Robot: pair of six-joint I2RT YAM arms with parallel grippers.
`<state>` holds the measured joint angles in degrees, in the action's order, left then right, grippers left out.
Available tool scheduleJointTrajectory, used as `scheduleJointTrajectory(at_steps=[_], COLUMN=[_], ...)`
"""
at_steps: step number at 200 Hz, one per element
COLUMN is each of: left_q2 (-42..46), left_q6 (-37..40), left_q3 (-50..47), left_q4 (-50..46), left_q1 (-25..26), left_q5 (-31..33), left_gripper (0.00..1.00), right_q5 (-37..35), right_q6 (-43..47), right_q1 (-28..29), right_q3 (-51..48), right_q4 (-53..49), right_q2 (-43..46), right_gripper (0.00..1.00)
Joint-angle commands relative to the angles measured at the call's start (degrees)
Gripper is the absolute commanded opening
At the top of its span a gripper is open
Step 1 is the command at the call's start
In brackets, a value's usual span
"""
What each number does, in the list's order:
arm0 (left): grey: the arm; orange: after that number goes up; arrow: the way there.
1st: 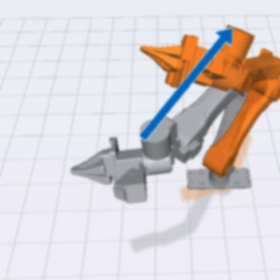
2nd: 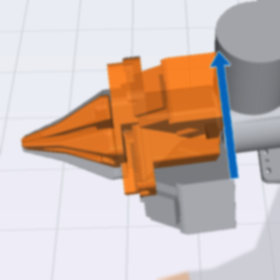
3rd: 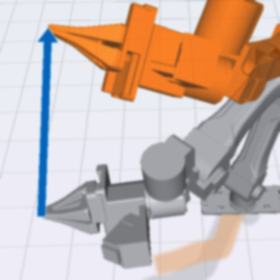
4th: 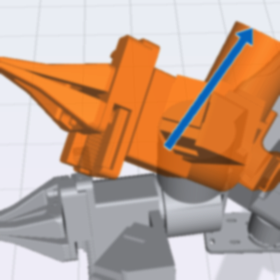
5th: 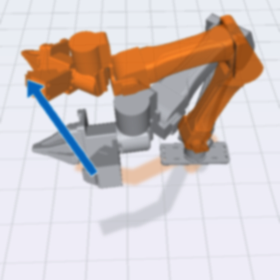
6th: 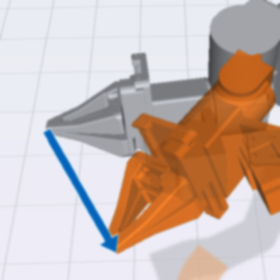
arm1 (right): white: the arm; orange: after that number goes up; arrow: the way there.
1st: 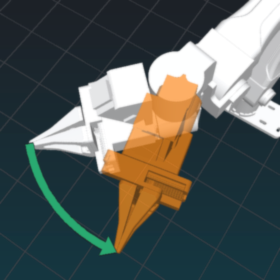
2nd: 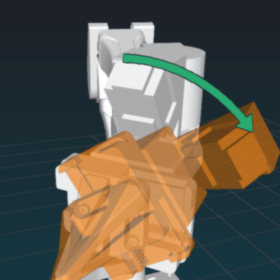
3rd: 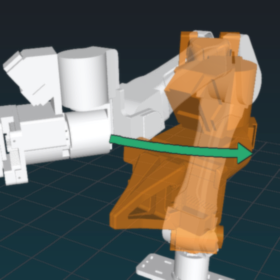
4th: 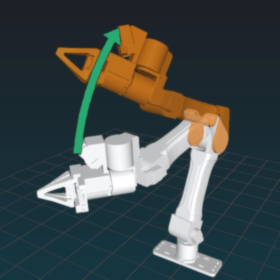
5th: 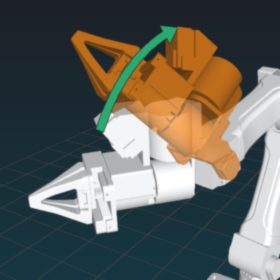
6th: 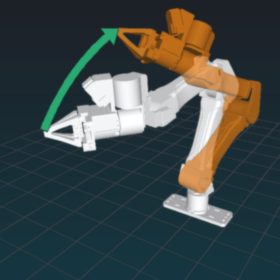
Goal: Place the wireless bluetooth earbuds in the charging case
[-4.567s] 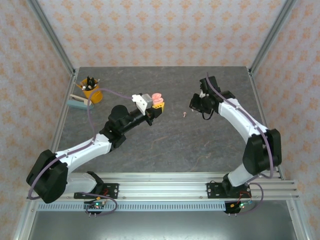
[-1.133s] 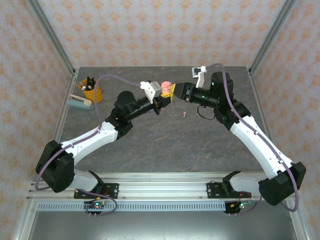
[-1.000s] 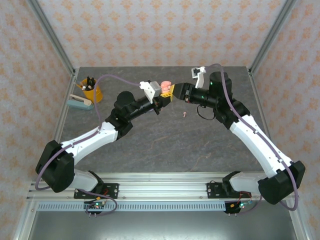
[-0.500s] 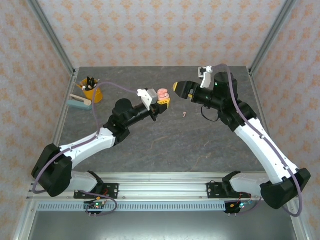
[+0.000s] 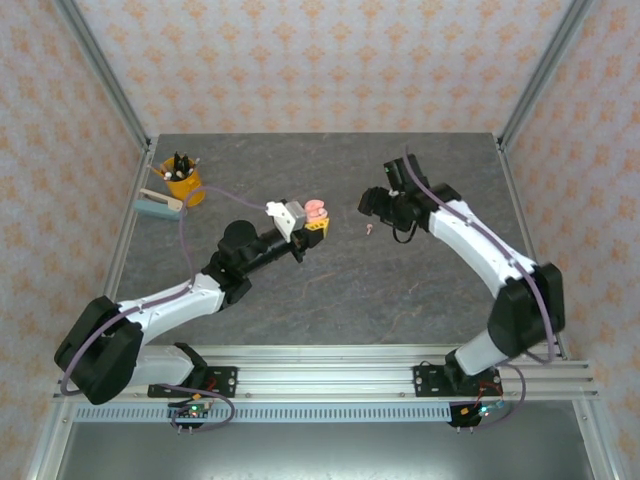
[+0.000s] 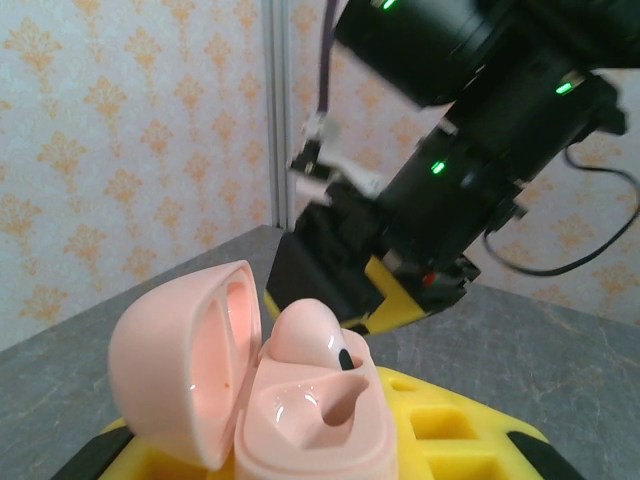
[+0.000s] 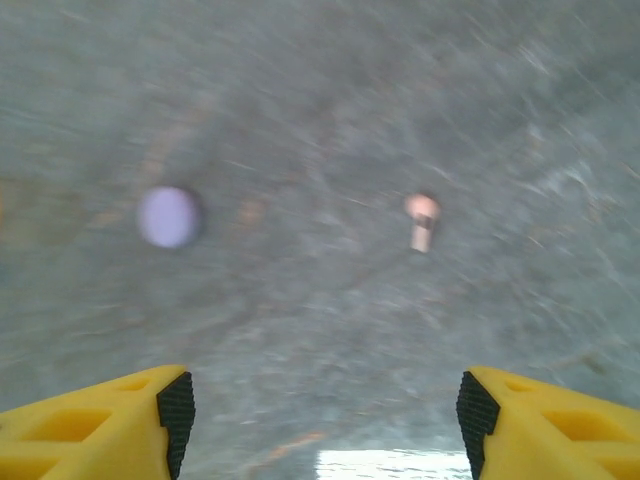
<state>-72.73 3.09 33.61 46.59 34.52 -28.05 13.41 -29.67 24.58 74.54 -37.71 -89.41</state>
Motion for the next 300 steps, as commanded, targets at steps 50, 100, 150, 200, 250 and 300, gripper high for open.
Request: scheduleJointTrajectory(at_steps=[50, 100, 150, 200, 250, 300], left_q2=[-2.5, -3.2, -4.3, -5.8, -6.8, -7.1], left_q6=[1.7, 4.3, 5.2, 4.9, 4.5, 3.9], left_q3=[-3.9, -3.1, -2.1, -1.5, -1.5, -1.2], left_q4=[12.8, 13.1, 13.4, 14.0, 14.5, 14.5], left_q1=[0.2, 0.1, -0.1, -0.5, -1.0, -1.3], left_q5=[-0.8, -2.6, -3.1, -3.1, -3.0, -2.9], left_gripper=[0.0, 0.0, 0.0, 0.0, 0.0, 0.0], right_q5=[-10.9, -8.3, -3.8, -0.3, 1.0, -0.7], right_q6=[-1.5, 0.2, -0.1, -0.3, 0.4, 1.3], right_q1=[-0.2, -0.7, -2.4, -2.6, -2.6, -2.5], right_q3=[17.9, 26.7, 26.5, 25.3, 25.5, 25.9], right_q4=[-15.6, -19.0, -16.2, -13.4, -13.5, -14.7], right_q2=[-19.7, -30.6, -34.4, -36.1, -37.4, -38.5], right_gripper=[0.65, 0.57, 0.51, 0.48, 0.47, 0.44])
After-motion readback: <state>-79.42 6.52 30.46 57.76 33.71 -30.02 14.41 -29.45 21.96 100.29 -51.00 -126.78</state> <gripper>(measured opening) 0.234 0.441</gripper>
